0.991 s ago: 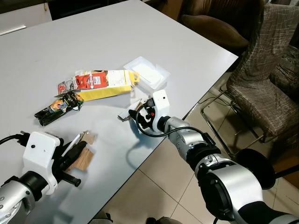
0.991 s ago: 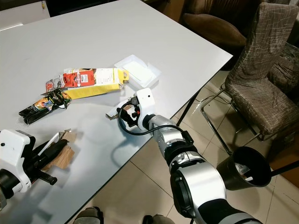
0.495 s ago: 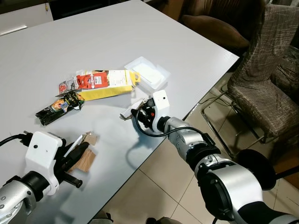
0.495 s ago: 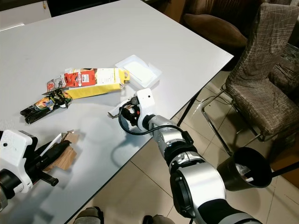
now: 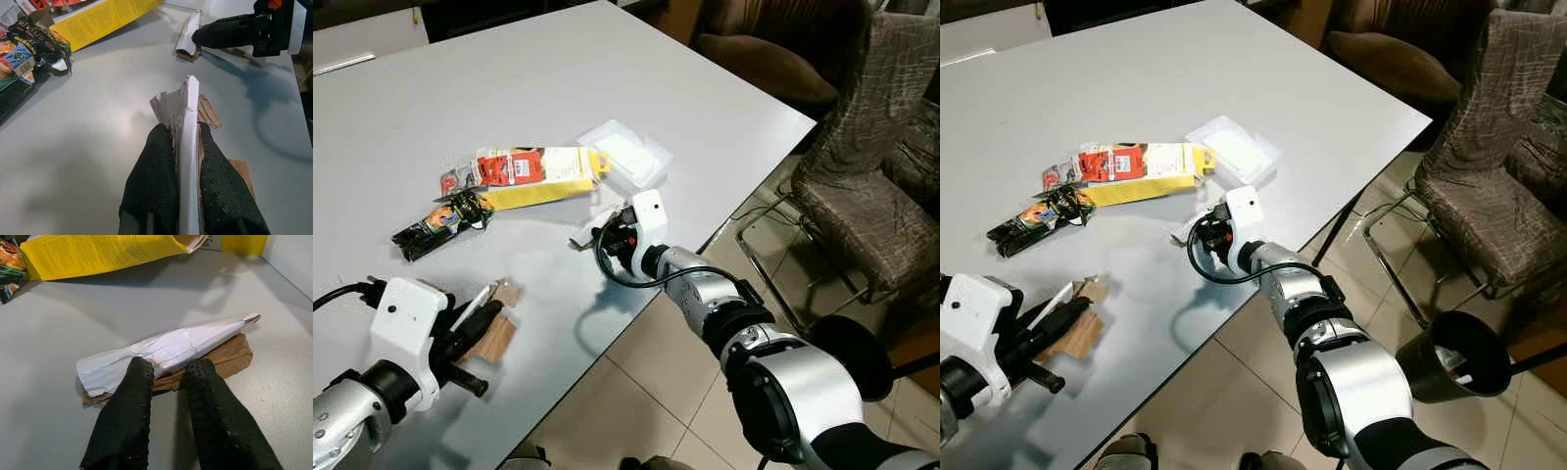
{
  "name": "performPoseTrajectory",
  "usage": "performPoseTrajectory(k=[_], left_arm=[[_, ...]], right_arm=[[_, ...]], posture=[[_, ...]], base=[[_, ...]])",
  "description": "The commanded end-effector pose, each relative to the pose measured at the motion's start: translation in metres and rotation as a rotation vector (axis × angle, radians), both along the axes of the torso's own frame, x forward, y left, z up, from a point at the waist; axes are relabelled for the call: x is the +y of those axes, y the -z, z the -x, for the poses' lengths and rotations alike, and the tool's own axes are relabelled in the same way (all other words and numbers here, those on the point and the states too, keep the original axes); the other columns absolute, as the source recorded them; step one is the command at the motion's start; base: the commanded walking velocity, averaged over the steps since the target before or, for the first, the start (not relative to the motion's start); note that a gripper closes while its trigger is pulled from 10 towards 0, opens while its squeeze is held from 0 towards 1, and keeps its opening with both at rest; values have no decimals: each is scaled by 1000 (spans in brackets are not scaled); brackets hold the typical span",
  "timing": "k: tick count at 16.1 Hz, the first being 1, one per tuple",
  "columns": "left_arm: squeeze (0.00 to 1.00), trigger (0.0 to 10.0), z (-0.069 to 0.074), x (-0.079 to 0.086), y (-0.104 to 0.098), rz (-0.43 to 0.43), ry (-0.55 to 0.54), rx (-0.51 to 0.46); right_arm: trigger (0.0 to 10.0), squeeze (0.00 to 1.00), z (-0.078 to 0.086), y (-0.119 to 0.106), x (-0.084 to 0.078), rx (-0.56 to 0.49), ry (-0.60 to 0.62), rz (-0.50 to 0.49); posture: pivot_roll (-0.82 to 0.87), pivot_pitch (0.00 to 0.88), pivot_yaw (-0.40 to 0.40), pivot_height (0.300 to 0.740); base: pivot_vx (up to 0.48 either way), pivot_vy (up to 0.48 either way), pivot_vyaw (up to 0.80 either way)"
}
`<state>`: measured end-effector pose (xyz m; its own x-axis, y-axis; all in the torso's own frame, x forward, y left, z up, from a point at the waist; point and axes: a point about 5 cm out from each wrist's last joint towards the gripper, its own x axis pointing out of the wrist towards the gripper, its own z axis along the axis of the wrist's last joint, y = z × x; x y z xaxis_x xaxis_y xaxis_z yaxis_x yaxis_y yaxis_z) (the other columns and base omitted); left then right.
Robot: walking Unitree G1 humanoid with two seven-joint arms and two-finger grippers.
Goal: Picking trash to rubbish bin
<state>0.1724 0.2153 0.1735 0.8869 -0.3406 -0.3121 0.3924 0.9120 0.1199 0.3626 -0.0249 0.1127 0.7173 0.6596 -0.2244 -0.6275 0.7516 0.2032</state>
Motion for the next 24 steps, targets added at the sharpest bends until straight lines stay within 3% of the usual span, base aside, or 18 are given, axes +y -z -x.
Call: performPoseTrajectory(k=[1,4,9,12,13,16,17,18,21,24], left_arm=[[0,0,1,-3,1,9,23,11],[0,0,-3,-3,4,54,-25,-16],[0,0,-17,-5,10,110,-57,-55],[0,0,-33,-12,16,164,-88,-71],[0,0,-41,-21,23,193,-75,-69],[0,0,-48,-27,27,221,-99,-76],[0,0,-50,-29,30,214,-107,-76],[0,10000,-55,-33,34,170,-116,-92],[0,10000,-65,-36,37,83,-177,-165],[0,10000,-69,-40,33,24,-185,-237]], right_arm=[[0,0,8,24,-11,104,26,46],[0,0,9,25,-14,82,51,10],[0,0,9,20,-20,-76,79,2],[0,0,9,15,-29,-192,131,-16],[0,0,13,17,-34,-228,157,-31],[0,0,16,15,-43,-278,201,-48],[5412,0,19,14,-47,-305,220,-55],[10000,0,24,10,-55,-353,244,-54],[10000,0,45,6,-66,-395,270,-28],[10000,0,79,14,-71,-371,269,0]], posture=[[311,148,-173,740],[293,122,-163,740],[215,69,-126,740],[152,46,-109,740],[109,32,-101,740],[64,10,-102,740],[56,0,-103,740],[33,0,-102,740],[4,0,-95,740],[-14,0,-88,740]], base=[[0,0,0],[0,0,0],[0,0,0],[0,0,0],[0,0,0],[0,0,0],[0,0,0],[0,0,0],[0,0,0],[0,0,0]])
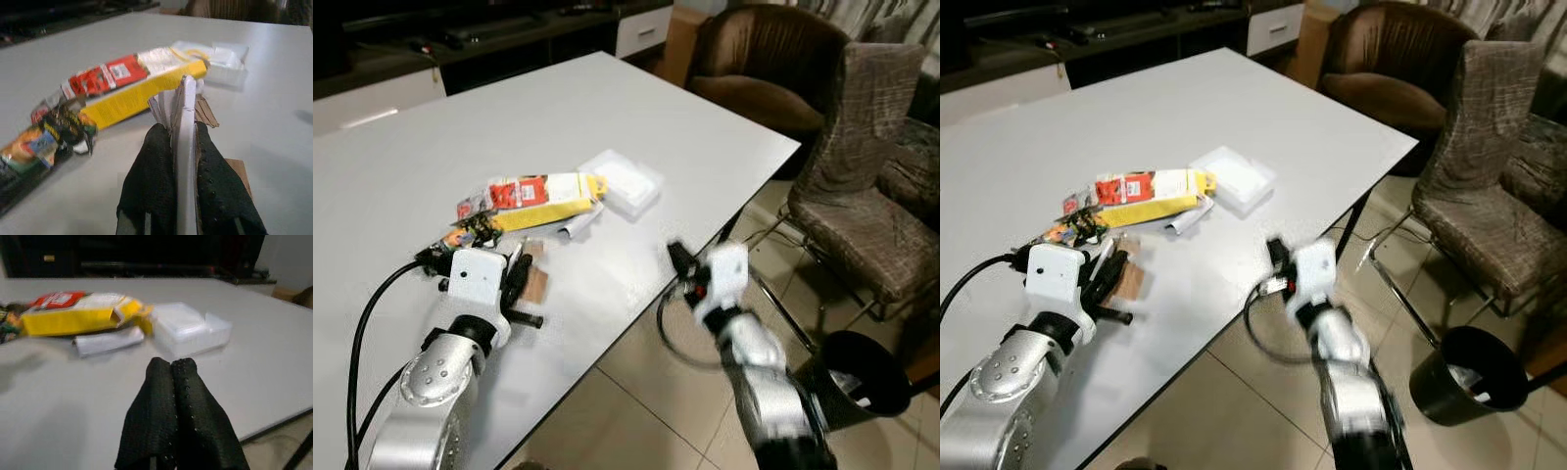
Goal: Picking trash to rubbish bin
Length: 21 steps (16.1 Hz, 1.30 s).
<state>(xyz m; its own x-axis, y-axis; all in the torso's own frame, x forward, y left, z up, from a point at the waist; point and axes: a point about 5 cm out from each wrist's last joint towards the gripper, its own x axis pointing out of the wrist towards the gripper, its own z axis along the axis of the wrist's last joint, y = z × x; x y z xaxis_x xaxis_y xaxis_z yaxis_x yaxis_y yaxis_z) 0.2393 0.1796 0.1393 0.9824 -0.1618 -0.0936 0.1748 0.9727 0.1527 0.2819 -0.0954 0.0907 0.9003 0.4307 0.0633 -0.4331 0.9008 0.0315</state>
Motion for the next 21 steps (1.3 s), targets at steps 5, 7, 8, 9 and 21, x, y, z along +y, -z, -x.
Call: performPoseTrajectory(k=[5,7,8,9,21], left_arm=[[0,10000,3,3,-9,-27,-53,-81],[0,10000,5,5,-10,-29,-67,-88],[0,10000,5,6,-10,-31,-71,-91],[0,10000,5,5,-10,-31,-68,-91],[0,10000,-3,-1,-11,-67,32,-59]], right_arm=[[10000,0,15,-11,15,37,-157,16],[10000,0,18,-15,23,38,-221,14],[10000,0,18,-17,25,38,-234,6],[10000,0,18,-18,26,37,-236,7],[10000,0,19,-16,2,56,-38,19]], posture=[[14,0,-107,740],[23,0,-115,740],[31,0,-120,740],[33,0,-121,740],[24,0,-72,740]], base=[[0,0,800],[0,0,800],[0,0,800],[0,0,800],[260,0,533]])
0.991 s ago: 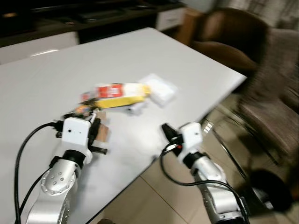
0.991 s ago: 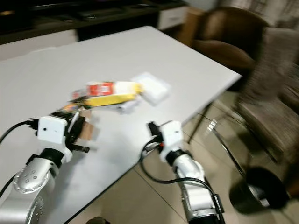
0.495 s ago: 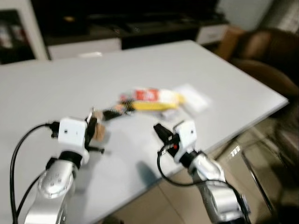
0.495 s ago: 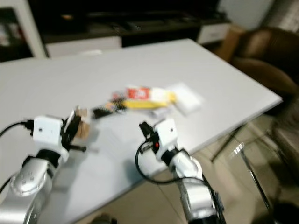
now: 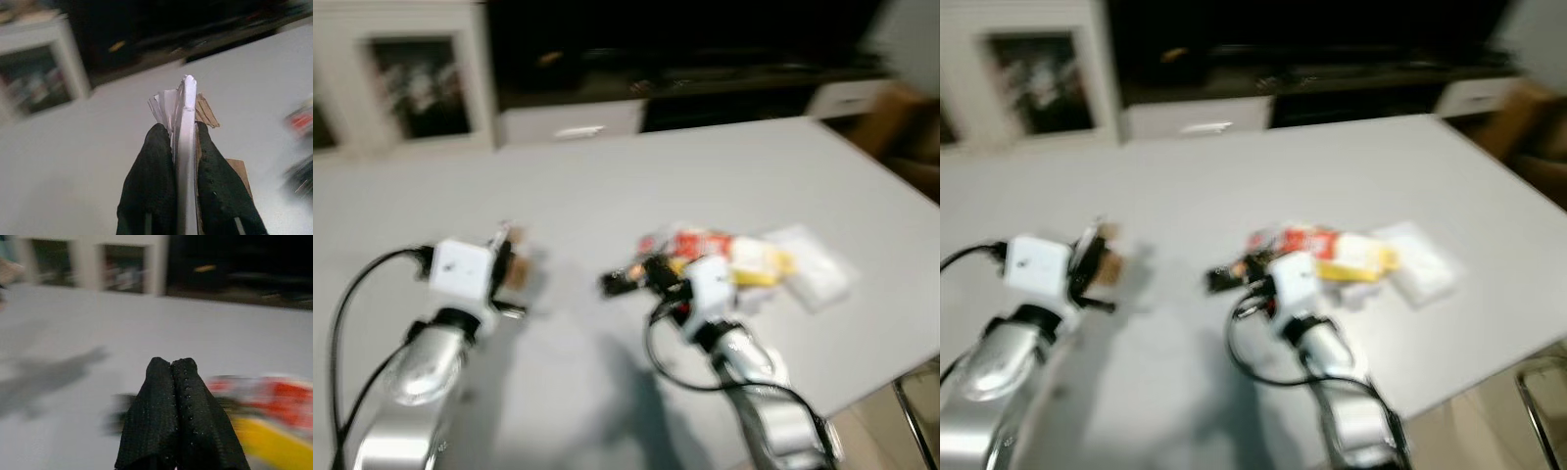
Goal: Picking trash to rubbish bin
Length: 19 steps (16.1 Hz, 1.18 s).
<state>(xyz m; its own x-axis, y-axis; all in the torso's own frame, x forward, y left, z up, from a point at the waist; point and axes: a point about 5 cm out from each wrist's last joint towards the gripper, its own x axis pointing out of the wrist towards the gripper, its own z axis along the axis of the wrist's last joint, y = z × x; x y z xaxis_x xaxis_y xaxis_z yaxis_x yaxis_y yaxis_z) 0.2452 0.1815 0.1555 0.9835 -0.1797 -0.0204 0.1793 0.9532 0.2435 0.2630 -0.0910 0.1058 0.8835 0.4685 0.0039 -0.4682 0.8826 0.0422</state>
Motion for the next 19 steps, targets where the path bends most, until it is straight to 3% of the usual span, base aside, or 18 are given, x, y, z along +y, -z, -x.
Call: performPoseTrajectory(k=[1,3,5,7,9,11,13,17,19], left_arm=[[0,10000,4,-6,7,-1,41,45],[0,10000,8,-16,11,7,145,78],[0,10000,12,-20,13,8,187,100],[0,10000,11,-20,16,-8,182,114],[0,10000,9,-17,17,-16,169,119],[0,10000,8,-18,17,-18,180,123],[0,10000,8,-20,17,-9,198,126],[0,10000,8,-24,15,22,241,111],[0,10000,7,-25,14,30,239,108]], right_arm=[[10000,0,0,-1,-10,-17,66,26],[10000,0,5,-6,-23,-79,165,88],[10000,0,8,-3,-27,-54,202,73],[10000,1000,11,-1,-29,-33,189,43],[10000,1000,10,-5,-32,-33,193,64],[10000,1000,6,-4,-41,-17,228,170],[10000,1000,2,-2,-64,35,378,238],[10000,1000,2,-5,-98,20,591,266],[10000,1000,-1,-7,-99,22,588,227]], posture=[[21,0,-68,740],[17,0,-62,740],[3,0,-54,740],[1,0,-55,740],[0,0,-53,740],[-6,0,-51,740],[-12,0,-54,740],[-12,0,-59,740],[-9,0,-61,740]], base=[[0,0,0],[0,0,0],[0,0,0],[0,0,0],[0,0,0],[0,0,0],[0,0,0],[0,0,0],[0,0,0]])
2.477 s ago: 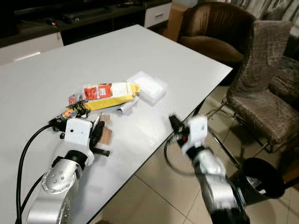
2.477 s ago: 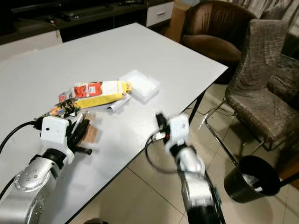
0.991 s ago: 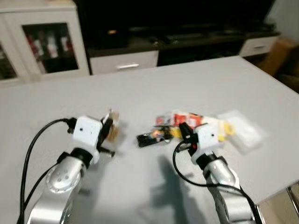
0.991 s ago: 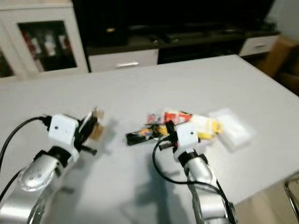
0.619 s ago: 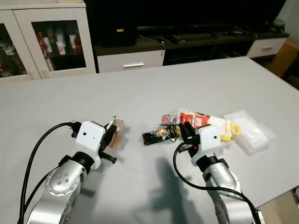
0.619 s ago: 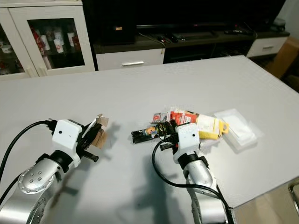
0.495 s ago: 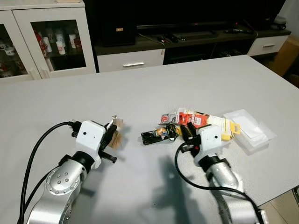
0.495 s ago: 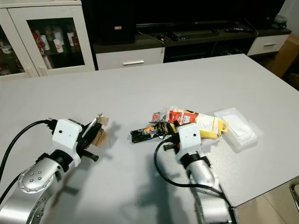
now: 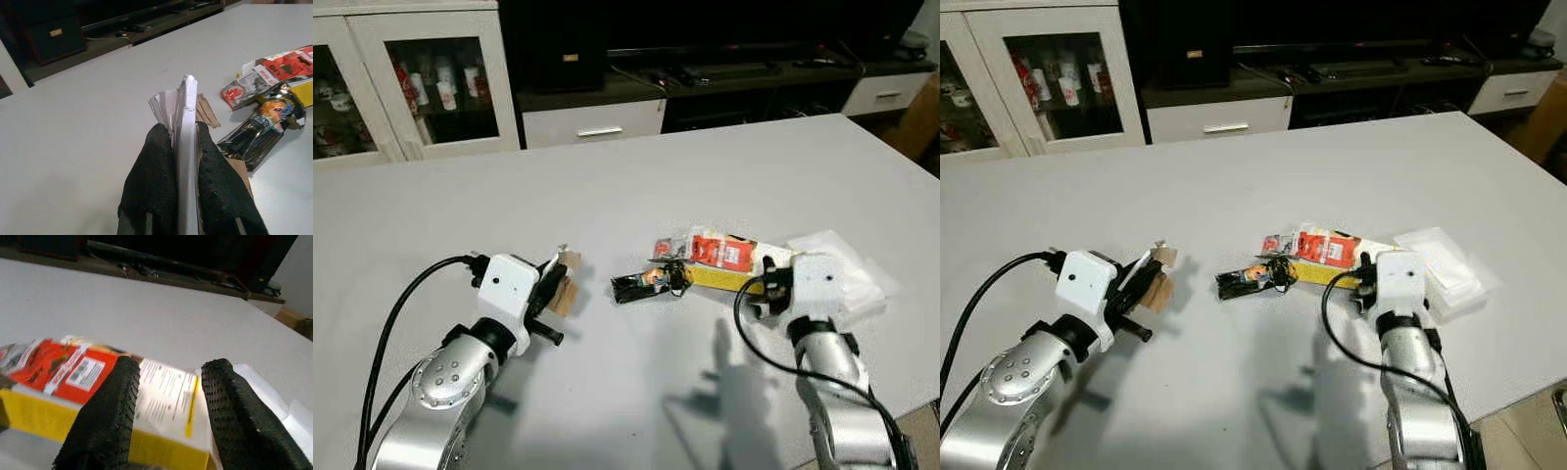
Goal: Picking trash to rubbish bin
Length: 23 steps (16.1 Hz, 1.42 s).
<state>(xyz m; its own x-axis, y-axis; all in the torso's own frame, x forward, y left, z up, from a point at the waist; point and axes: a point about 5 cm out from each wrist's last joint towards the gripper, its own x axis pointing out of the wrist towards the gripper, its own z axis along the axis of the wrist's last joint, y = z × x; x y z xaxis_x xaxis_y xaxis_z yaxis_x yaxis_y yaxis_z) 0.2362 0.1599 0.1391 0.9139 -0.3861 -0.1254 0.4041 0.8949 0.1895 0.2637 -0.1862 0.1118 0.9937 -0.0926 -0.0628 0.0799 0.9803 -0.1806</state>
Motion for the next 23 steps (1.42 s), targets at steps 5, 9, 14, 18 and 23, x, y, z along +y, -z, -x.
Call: performPoseTrajectory(k=[5,9,14,18,23], left_arm=[[0,10000,-7,0,0,-15,-31,-3],[0,10000,-8,-3,1,-11,-21,-1],[0,10000,-7,-10,1,10,60,1],[0,10000,-2,-15,0,23,150,16],[0,10000,1,-22,3,12,222,34]], right_arm=[[10000,0,-5,-8,17,-39,-126,-50],[10000,1000,-8,-18,14,-20,-274,-109],[10000,1000,-2,-42,-10,175,-713,205],[10000,1000,16,-53,-33,432,-887,402],[10000,0,9,-36,-39,524,-873,626]], posture=[[-14,0,-61,740],[-26,0,-56,740],[-39,0,-55,740],[-51,0,-60,740],[-53,0,-67,740]], base=[[0,0,0],[0,0,0],[0,0,0],[0,0,0],[0,0,0]])
